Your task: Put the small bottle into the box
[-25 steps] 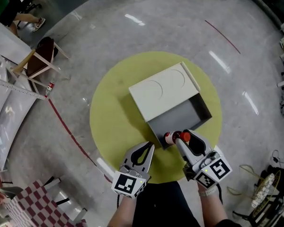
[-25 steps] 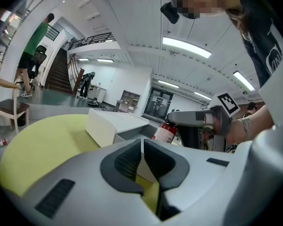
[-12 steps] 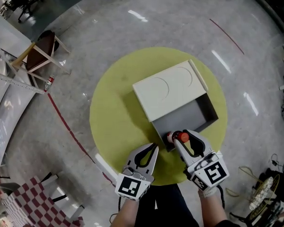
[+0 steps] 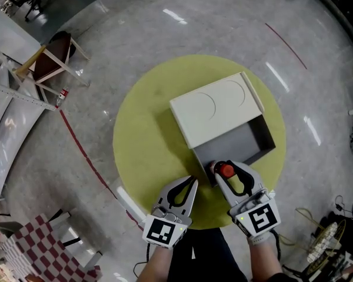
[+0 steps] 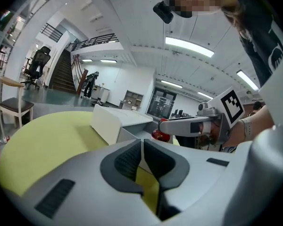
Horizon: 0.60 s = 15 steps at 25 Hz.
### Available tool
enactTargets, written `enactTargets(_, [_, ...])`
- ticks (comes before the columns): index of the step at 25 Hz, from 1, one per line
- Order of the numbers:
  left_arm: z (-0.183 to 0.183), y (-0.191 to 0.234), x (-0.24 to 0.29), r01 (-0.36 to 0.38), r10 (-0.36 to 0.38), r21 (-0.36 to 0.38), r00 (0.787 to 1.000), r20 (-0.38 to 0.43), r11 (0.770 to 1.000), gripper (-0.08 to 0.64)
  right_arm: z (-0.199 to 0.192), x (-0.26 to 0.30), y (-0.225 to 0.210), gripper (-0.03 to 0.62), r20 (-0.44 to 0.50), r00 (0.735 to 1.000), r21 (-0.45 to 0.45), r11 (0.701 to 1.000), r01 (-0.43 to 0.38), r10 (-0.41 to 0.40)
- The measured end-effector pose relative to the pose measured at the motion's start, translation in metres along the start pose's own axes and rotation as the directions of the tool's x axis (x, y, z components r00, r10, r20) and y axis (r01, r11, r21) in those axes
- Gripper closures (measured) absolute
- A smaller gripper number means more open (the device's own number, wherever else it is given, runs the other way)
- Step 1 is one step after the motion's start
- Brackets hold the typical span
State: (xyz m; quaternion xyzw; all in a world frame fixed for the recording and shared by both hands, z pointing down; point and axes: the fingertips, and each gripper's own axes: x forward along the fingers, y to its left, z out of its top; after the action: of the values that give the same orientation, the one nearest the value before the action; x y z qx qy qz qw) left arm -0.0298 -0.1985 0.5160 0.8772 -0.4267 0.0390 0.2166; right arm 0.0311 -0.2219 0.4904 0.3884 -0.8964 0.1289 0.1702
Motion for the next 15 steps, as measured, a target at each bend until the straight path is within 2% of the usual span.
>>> enactTargets(15, [-0.004, 0.001, -0.0033, -0.015, 0.015, -0.012, 1.0, 0.005, 1.0, 0.535, -0.0039, 0.003, 0.0065, 0.431, 0.021, 0.999, 0.004, 1.0, -0.03, 0.03])
